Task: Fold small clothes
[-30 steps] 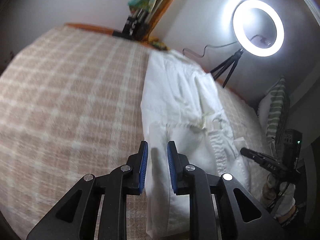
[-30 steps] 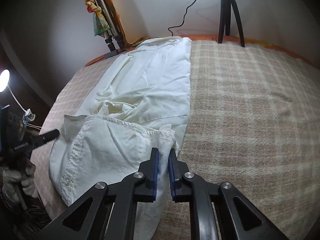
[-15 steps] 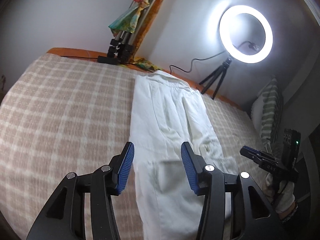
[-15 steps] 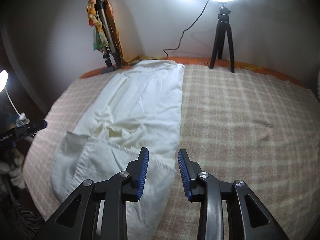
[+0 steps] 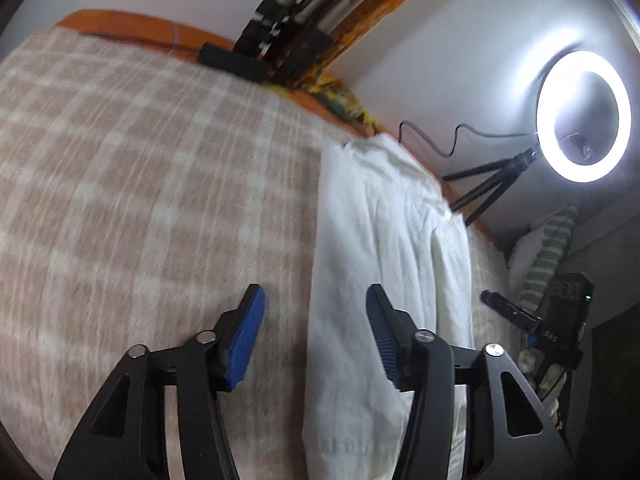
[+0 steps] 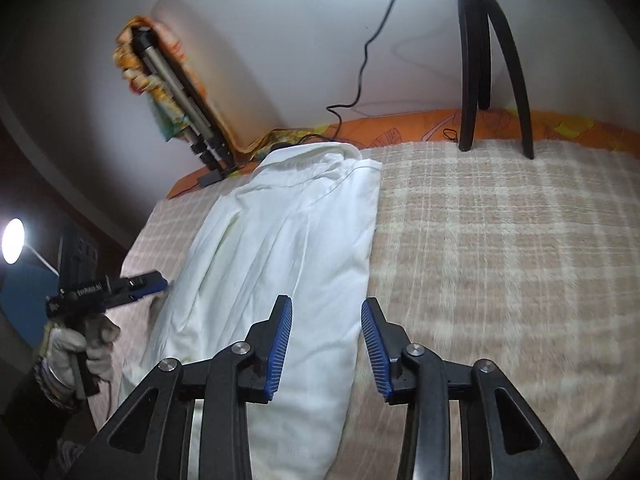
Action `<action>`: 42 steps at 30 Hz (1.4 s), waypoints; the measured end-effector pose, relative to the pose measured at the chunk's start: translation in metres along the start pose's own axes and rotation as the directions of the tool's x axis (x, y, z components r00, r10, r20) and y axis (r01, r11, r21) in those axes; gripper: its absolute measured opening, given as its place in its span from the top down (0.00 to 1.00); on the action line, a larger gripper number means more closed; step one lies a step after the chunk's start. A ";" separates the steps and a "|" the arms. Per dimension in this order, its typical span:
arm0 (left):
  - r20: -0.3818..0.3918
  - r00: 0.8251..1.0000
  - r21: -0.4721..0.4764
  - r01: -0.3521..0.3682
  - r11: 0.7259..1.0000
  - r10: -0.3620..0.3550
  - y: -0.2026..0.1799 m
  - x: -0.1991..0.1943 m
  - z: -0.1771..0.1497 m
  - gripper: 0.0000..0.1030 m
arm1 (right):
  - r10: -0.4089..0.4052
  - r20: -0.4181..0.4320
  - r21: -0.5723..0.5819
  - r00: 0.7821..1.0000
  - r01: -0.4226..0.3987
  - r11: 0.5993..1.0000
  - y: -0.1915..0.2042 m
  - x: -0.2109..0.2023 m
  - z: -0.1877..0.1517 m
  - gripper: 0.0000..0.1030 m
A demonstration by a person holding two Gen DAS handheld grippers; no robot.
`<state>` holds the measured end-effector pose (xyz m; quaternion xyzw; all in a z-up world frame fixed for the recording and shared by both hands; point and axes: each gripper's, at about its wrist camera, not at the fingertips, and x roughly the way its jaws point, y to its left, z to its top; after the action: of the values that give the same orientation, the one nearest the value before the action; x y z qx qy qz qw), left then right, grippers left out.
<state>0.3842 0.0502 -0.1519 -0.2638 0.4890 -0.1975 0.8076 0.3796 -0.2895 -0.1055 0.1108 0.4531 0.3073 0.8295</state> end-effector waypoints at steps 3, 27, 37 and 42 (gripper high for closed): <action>-0.013 1.000 0.014 0.019 1.000 -0.019 -0.004 0.008 0.009 0.45 | 0.055 -0.007 0.030 0.998 -0.055 0.998 -0.010 0.016 0.011 0.62; 0.088 0.996 0.105 -0.034 0.994 0.024 -0.010 0.027 0.016 0.99 | 0.017 -0.020 0.044 1.000 -0.016 0.999 -0.026 0.041 0.021 1.00; 0.069 0.998 0.144 -0.009 0.990 -0.001 -0.025 0.029 0.037 0.85 | 0.074 0.027 0.065 0.997 -0.075 0.995 -0.036 0.046 0.054 0.71; 0.075 0.997 0.150 -0.036 0.988 0.025 -0.026 0.036 0.043 0.84 | -0.049 -0.005 0.063 0.999 0.049 0.997 -0.048 0.066 0.065 1.00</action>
<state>0.4374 0.0192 -0.1438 -0.2014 0.4469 -0.2121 0.8454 0.4794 -0.2804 -0.1359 0.1252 0.4666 0.2727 0.8320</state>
